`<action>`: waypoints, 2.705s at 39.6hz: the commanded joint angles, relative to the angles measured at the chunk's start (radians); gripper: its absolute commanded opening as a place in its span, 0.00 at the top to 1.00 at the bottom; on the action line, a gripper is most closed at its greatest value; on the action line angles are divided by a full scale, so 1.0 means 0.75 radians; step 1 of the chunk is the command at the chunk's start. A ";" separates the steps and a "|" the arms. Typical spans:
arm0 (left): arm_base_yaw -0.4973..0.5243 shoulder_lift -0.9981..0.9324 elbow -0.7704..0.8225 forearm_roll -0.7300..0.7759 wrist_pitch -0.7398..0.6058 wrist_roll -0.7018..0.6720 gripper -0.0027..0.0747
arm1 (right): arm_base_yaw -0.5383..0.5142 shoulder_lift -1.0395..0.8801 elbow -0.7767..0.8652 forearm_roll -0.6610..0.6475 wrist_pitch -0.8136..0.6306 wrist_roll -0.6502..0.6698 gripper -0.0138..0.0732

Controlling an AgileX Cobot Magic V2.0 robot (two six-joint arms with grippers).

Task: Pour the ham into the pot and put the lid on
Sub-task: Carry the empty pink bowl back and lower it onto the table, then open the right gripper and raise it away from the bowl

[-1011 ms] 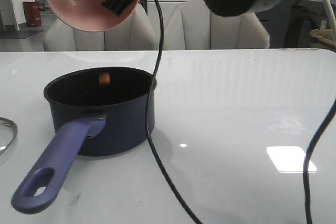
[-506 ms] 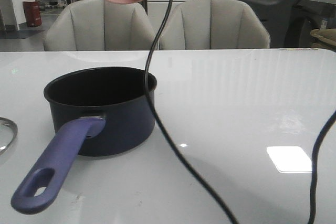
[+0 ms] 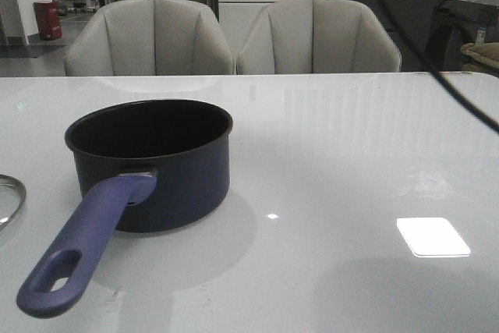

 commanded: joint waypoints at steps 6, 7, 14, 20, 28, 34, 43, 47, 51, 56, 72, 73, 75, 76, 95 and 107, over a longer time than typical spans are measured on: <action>-0.008 0.022 -0.032 -0.002 -0.104 -0.008 0.34 | -0.280 -0.072 -0.034 0.016 0.534 0.091 0.68; -0.008 0.022 -0.032 -0.002 -0.104 -0.008 0.34 | -0.309 -0.072 -0.034 0.012 0.575 0.103 0.68; -0.008 0.022 -0.032 -0.002 -0.104 -0.008 0.34 | -0.397 -0.072 -0.034 -0.245 0.772 0.286 0.68; -0.008 0.022 -0.032 -0.002 -0.104 -0.008 0.34 | -0.397 -0.072 -0.034 -0.687 0.821 0.640 0.68; -0.008 0.022 -0.032 -0.002 -0.104 -0.008 0.34 | -0.397 -0.057 -0.034 -1.023 0.948 0.908 0.68; -0.008 0.022 -0.032 -0.002 -0.104 -0.008 0.34 | -0.397 0.025 -0.034 -1.015 1.028 0.908 0.68; -0.008 0.022 -0.032 -0.002 -0.104 -0.008 0.34 | -0.397 0.178 -0.034 -0.928 0.972 0.907 0.68; -0.008 0.022 -0.032 -0.002 -0.104 -0.008 0.34 | -0.397 0.240 -0.034 -0.908 0.944 0.904 0.68; -0.008 0.022 -0.032 -0.002 -0.104 -0.008 0.34 | -0.397 0.300 -0.034 -0.897 0.930 0.904 0.67; -0.008 0.022 -0.032 -0.002 -0.104 -0.008 0.34 | -0.397 0.361 -0.034 -0.895 0.916 0.904 0.54; -0.008 0.022 -0.032 -0.002 -0.104 -0.008 0.34 | -0.397 0.335 -0.056 -0.900 0.900 0.875 0.31; -0.008 0.022 -0.032 -0.002 -0.104 -0.008 0.34 | -0.397 0.322 -0.056 -0.900 0.899 0.872 0.31; -0.008 0.022 -0.032 -0.002 -0.104 -0.008 0.34 | -0.397 0.296 -0.056 -0.900 0.899 0.864 0.31; -0.008 0.022 -0.032 -0.002 -0.104 -0.008 0.34 | -0.397 0.285 -0.054 -0.900 0.899 0.860 0.31; -0.008 0.022 -0.032 -0.002 -0.104 -0.008 0.34 | -0.306 -0.304 0.209 -0.856 0.524 0.782 0.31; -0.008 0.022 -0.032 -0.002 -0.104 -0.008 0.34 | -0.153 -0.700 0.403 -0.853 0.317 0.781 0.31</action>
